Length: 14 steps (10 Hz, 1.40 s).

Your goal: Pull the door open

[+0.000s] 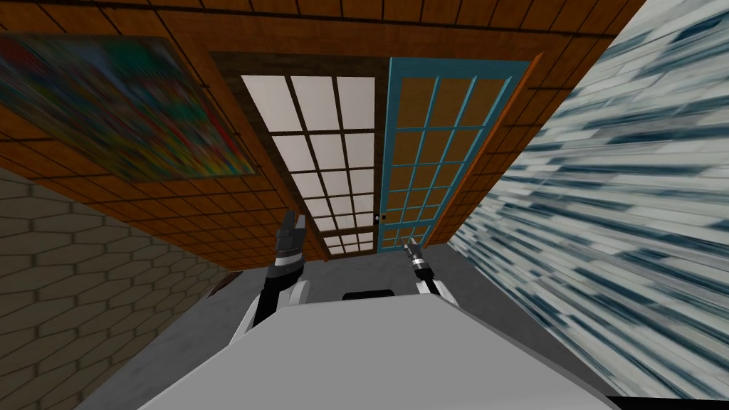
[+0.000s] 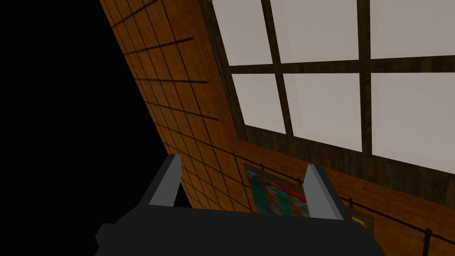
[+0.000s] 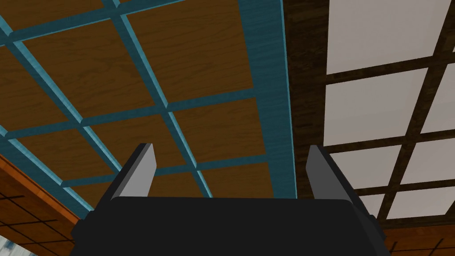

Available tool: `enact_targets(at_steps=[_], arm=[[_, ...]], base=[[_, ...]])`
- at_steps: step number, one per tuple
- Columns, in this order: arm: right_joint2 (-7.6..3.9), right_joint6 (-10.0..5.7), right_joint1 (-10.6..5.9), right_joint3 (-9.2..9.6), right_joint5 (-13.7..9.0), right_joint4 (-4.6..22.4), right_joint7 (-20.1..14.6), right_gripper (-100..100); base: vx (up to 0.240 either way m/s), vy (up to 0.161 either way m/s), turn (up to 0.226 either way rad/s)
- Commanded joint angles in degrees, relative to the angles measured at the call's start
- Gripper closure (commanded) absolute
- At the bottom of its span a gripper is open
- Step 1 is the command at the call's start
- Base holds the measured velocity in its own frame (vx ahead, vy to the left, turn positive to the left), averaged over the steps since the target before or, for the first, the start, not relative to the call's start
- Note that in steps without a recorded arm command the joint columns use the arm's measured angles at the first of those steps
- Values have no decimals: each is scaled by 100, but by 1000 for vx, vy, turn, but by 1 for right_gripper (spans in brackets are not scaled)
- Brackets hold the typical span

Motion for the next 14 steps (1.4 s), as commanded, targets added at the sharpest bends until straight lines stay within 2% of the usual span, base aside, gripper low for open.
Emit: enact_targets(at_steps=[1,11,12,14], arm=[[19,-10,-41,-35,66,147,172,-100],[133,-179,-442,-268,378,1200,1075,-100],[158,-206,-510,-304,428,1367,1219,-100],[181,-230,-572,-337,472,1516,1348,-100]], base=[[94,17,10],[97,4,10],[87,-3,18],[121,21,12]])
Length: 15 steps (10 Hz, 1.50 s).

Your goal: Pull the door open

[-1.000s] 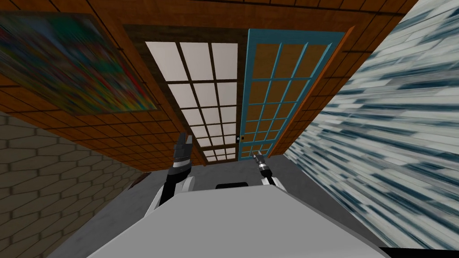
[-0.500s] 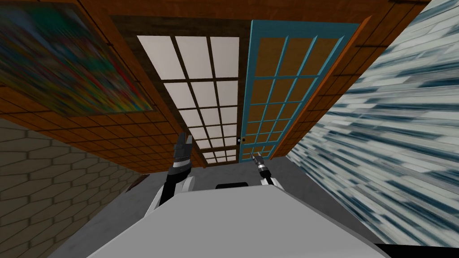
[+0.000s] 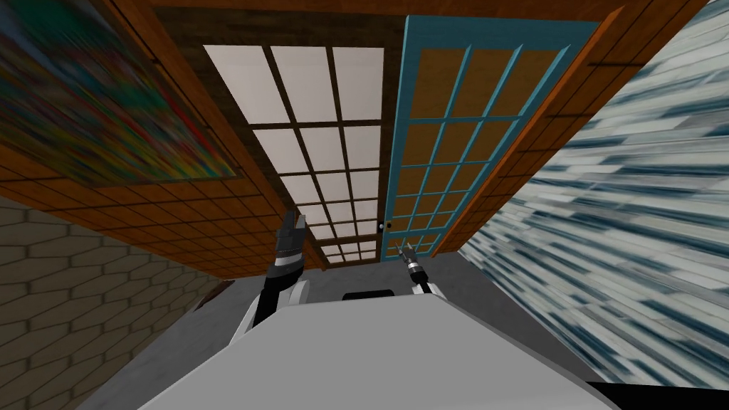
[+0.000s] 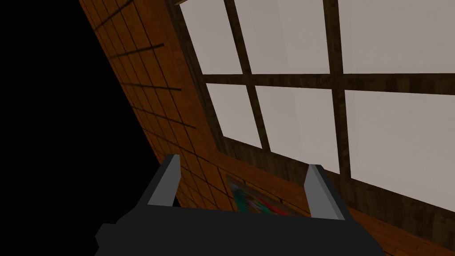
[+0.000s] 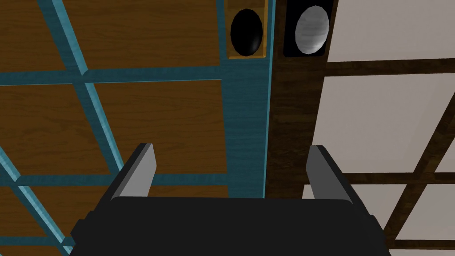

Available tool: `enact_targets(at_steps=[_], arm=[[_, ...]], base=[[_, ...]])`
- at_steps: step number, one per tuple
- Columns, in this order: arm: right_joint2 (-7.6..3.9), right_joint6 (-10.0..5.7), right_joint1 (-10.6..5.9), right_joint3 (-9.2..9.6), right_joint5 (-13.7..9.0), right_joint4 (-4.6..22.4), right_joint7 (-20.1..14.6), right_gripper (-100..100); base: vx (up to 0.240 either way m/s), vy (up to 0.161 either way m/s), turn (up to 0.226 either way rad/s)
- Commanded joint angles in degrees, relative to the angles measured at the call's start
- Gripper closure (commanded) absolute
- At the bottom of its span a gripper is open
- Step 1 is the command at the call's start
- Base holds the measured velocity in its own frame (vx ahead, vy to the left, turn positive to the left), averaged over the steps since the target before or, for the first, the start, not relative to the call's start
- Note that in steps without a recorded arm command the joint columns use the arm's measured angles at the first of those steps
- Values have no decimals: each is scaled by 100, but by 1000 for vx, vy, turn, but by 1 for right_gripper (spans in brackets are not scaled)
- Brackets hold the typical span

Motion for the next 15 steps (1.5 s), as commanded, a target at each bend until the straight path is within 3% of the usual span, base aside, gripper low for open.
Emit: enact_targets(at_steps=[1,4,10,11,13,15], arm=[[28,-40,-87,-41,46,191,157,-100],[58,-130,-211,-98,82,467,329,-100],[-240,-27,286,-388,-36,726,476,-100],[-240,-27,286,-388,-36,726,476,-100],[-331,28,496,-528,-100,834,545,-100],[-361,49,574,-584,-126,876,575,-100]], base=[[142,8,11],[117,-14,22],[-152,24,-48],[-130,16,-18],[-114,-14,-38],[-98,13,-19]])
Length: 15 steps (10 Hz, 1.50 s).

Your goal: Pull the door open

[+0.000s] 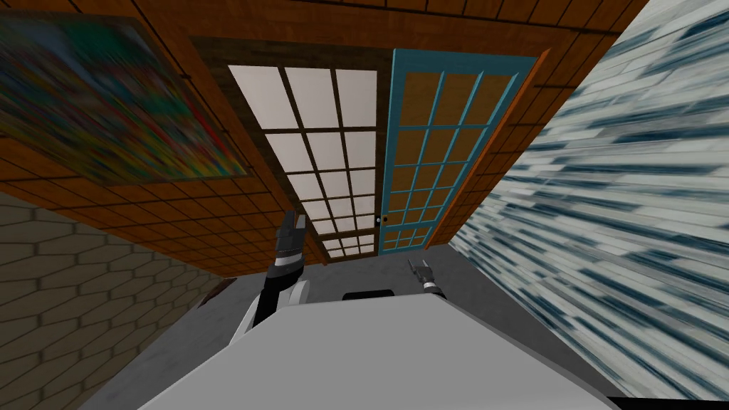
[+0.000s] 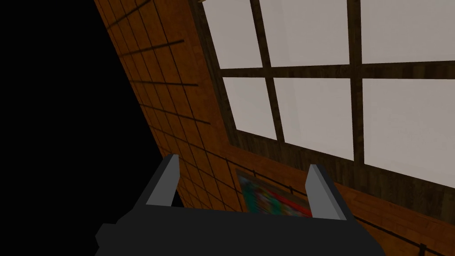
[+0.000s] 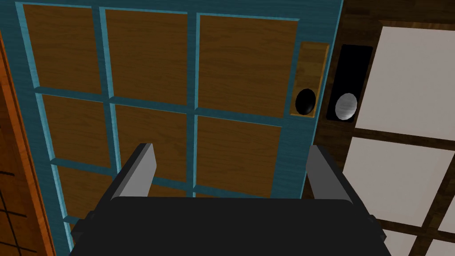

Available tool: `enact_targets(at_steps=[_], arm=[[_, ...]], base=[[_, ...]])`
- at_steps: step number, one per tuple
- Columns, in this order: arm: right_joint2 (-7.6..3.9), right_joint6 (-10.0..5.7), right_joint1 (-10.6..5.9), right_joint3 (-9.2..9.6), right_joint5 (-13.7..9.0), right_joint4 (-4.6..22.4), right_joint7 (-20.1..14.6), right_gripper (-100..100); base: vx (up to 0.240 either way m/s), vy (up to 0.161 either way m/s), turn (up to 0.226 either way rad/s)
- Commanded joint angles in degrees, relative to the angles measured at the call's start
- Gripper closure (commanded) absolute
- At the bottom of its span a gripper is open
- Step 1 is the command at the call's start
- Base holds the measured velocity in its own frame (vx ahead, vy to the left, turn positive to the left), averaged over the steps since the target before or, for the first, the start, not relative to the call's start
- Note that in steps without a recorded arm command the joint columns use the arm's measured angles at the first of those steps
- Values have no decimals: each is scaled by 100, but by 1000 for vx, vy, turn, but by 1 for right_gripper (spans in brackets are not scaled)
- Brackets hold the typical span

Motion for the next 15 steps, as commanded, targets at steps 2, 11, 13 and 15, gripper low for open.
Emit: enact_targets(at_steps=[2,11,13,15], arm=[[-60,26,158,-149,-72,159,110,-100],[133,156,137,-443,-294,323,493,-100],[229,144,-29,-399,-295,279,523,-100],[310,131,-177,-352,-291,236,540,-100]], base=[[-135,20,-35],[42,-23,48],[159,-22,83],[146,-41,96]])
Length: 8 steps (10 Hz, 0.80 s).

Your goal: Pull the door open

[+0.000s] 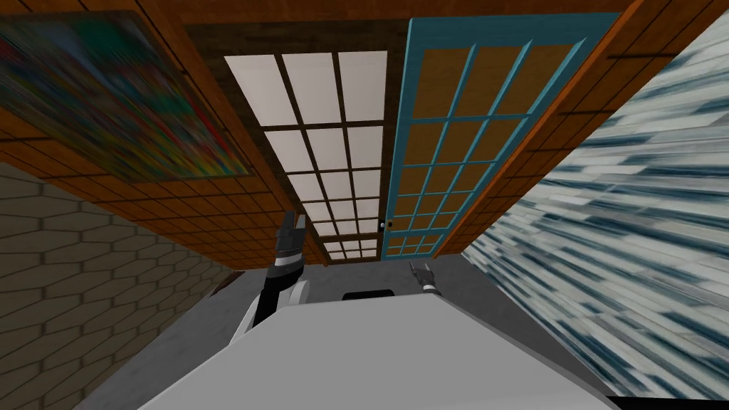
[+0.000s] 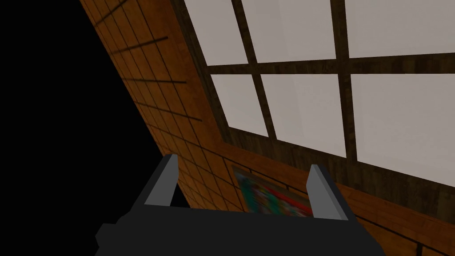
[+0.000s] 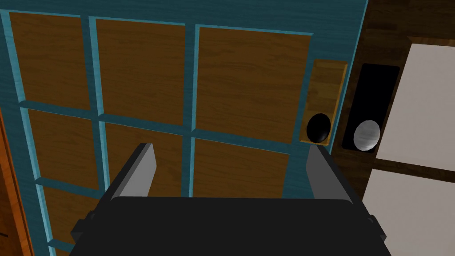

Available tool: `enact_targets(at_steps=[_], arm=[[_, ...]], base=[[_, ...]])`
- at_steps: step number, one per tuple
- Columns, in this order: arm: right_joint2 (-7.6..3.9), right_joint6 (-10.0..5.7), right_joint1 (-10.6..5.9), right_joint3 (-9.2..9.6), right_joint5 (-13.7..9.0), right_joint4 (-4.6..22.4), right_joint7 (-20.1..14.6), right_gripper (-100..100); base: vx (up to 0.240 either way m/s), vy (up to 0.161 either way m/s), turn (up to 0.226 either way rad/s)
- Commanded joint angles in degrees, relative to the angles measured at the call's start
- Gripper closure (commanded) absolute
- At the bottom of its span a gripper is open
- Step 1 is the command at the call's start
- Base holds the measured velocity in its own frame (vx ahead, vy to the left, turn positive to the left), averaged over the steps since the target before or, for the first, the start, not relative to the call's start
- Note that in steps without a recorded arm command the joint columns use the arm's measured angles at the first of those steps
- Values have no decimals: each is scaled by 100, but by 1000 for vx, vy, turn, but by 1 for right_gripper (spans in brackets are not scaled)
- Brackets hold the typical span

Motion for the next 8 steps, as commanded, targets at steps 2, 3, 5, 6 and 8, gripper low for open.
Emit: enact_targets(at_steps=[2,3,5,6,8], arm=[[94,-66,-281,36,-11,90,63,-100],[134,-75,-360,64,-6,65,67,-100],[174,-83,-439,93,-1,40,72,-100],[234,-96,-557,135,6,2,78,-100],[294,-110,-677,179,14,-37,83,-100]], base=[[155,-40,39],[144,-66,88],[161,-45,49],[134,-34,55],[173,-30,85]])
